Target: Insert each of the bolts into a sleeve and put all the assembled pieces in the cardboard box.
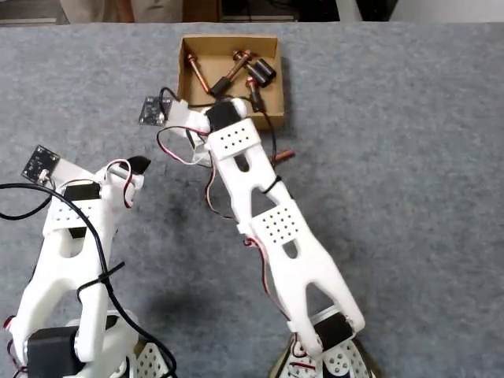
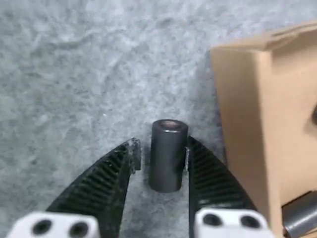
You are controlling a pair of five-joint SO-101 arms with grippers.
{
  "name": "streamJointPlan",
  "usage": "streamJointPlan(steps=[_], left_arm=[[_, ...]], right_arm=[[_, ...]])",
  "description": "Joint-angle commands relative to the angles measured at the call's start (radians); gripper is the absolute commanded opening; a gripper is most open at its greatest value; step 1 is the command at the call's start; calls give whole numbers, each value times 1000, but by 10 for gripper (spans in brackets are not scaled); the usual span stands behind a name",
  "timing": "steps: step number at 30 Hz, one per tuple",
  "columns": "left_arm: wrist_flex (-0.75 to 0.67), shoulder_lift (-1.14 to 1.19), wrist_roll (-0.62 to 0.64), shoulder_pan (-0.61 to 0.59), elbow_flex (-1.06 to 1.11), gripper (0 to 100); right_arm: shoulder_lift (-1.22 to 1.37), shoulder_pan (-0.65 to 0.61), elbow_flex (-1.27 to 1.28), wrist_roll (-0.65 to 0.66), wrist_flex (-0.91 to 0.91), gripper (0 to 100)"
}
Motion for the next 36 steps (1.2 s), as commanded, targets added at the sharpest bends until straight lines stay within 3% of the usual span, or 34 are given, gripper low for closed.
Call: streamJointPlan(steps=[1,3,8,14,19,27,29,33,36], left_arm=[[-12,-5,5,8,-2,392],[-12,-5,5,8,-2,392],[-12,-5,5,8,-2,392],[-12,-5,3,8,3,392],[-12,-5,0,8,3,392],[8,-16,-264,0,-6,391],[94,-16,-299,-15,-54,391],[416,-5,-416,-17,-275,391],[512,-5,-443,-15,-410,391]], right_arm=[[-5,21,10,2,-8,144],[-5,28,10,0,-6,136],[-5,28,10,3,-5,0],[-8,28,4,-2,-3,1],[-85,28,-85,-6,117,1],[-397,42,-65,-138,180,1],[-484,54,-61,-187,181,1],[-654,122,-59,-290,181,1],[-779,191,-39,-351,181,1]])
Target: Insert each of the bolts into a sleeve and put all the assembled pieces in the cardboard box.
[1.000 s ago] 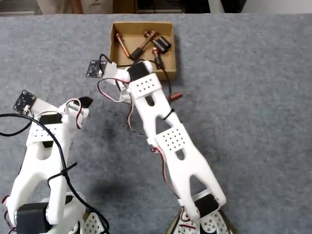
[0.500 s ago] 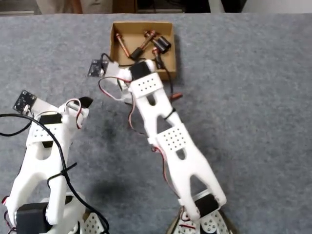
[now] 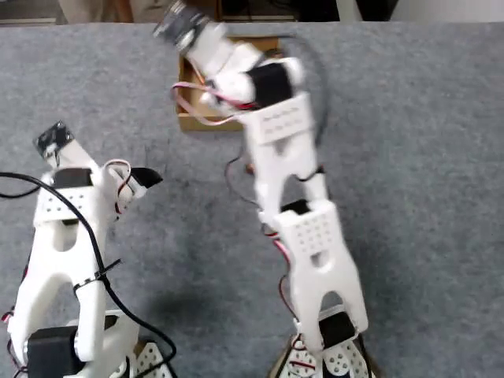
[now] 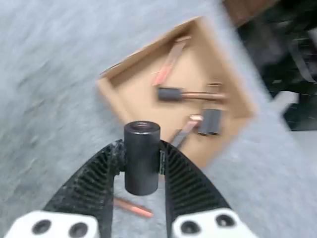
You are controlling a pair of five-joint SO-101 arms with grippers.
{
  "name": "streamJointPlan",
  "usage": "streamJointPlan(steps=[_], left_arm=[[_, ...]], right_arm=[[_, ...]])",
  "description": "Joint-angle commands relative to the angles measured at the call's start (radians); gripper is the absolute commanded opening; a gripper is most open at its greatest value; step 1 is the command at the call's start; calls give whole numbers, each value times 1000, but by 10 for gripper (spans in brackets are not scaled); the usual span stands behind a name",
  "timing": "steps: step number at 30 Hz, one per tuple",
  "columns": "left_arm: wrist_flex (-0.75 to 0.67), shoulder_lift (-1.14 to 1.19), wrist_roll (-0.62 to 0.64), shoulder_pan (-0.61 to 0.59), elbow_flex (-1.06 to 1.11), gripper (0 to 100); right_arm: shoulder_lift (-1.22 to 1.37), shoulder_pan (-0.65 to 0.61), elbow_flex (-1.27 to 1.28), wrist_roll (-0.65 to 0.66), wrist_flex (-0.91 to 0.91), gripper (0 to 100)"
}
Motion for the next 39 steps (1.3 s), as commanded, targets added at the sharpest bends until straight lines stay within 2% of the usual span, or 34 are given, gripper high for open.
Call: streamJointPlan(steps=[1,5,8,11,16,20,24,28,34,39], left_arm=[[120,-5,-29,-5,-206,391],[183,-4,-29,64,-334,391],[238,-2,-25,196,-393,391],[233,-1,-31,322,-399,391],[114,70,-135,440,-397,391],[-8,208,-247,477,-427,391],[-71,390,-278,496,-560,391],[-94,599,-273,502,-744,391],[-46,932,-288,519,-1059,327],[98,1153,-516,559,-1339,318]], right_arm=[[-216,99,15,-78,23,1],[-394,206,140,-141,23,1],[-516,285,286,-152,21,1],[-633,361,455,-150,21,1],[-791,529,734,-150,14,1],[-837,667,970,-150,-18,2],[-845,792,1224,-141,-109,2],[-849,829,1435,-21,-187,2],[-940,852,1666,12,-318,2],[-1030,848,1834,12,-442,2]])
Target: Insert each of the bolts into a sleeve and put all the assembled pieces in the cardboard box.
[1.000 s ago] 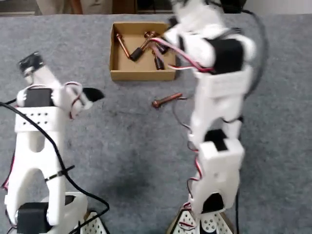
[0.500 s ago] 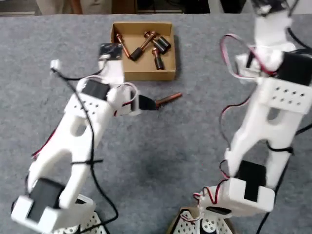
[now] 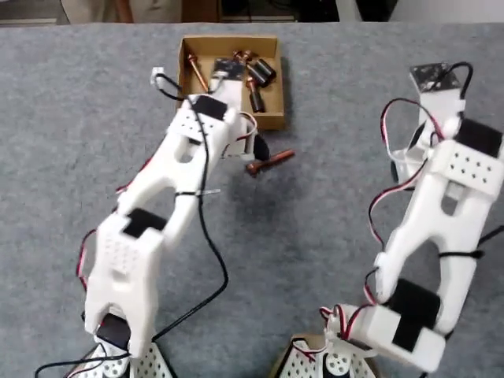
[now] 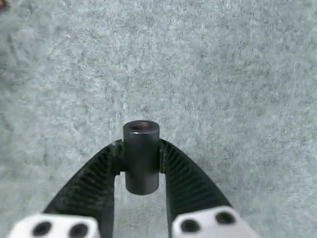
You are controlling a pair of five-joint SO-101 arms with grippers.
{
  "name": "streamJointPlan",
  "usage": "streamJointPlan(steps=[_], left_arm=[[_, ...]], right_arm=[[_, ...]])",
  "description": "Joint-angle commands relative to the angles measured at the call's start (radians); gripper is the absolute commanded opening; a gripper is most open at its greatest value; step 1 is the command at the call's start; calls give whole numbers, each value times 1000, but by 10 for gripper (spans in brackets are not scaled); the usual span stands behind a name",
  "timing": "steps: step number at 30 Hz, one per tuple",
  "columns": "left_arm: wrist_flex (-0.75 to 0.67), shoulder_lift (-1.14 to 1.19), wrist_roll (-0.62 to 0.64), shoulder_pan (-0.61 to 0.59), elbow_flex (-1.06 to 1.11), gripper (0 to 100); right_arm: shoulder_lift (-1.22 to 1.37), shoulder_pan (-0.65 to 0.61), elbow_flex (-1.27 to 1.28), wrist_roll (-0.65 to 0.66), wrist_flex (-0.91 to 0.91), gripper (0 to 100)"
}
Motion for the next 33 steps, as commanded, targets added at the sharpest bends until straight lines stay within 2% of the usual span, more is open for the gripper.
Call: streamJointPlan(steps=[1,6,14,19,25,33], left_arm=[[123,107,-158,43,-255,318],[255,254,-253,78,-552,318],[328,444,-379,80,-858,318],[328,519,-396,71,-896,305],[236,558,-394,49,-896,164],[222,558,-396,51,-891,87]], right_arm=[[-96,15,88,14,-94,2],[-136,15,180,14,-153,2],[-142,15,189,14,-158,2],[-136,13,189,14,-158,2],[-136,13,191,14,-158,2],[-140,-22,189,14,-173,2]])
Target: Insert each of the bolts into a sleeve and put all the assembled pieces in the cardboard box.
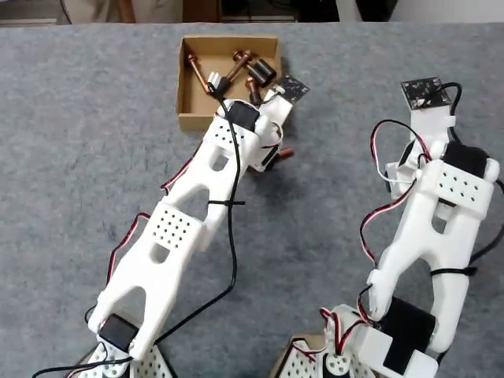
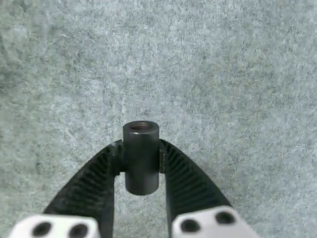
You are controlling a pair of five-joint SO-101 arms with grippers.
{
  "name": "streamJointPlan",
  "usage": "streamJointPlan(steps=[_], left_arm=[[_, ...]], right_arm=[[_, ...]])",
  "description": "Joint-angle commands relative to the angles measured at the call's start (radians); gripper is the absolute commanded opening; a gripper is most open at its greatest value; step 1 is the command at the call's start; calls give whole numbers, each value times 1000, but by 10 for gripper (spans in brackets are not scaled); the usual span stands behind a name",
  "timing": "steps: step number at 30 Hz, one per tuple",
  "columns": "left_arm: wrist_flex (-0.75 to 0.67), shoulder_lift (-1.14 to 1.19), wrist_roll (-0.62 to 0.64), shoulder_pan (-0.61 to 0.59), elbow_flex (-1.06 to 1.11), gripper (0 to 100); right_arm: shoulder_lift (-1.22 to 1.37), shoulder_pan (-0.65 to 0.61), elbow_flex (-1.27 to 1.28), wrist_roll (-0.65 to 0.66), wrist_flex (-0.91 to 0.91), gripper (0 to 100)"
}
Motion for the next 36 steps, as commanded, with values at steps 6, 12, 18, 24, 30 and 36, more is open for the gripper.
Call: streamJointPlan(steps=[6,12,18,24,30,36], left_arm=[[-12,-13,-3,-26,-40,61],[66,-18,-5,-29,-51,18],[273,-22,-173,-18,-77,18],[272,-99,-115,-34,-11,18],[270,-443,-124,52,351,17],[209,-820,-216,75,836,18]], right_arm=[[-50,-36,-8,8,-35,2],[-50,-35,-8,8,-35,2],[-50,-35,-8,8,-34,2],[-51,-35,-8,8,-28,2],[-51,-33,-39,8,-11,2],[-51,-35,-56,8,2,2]])
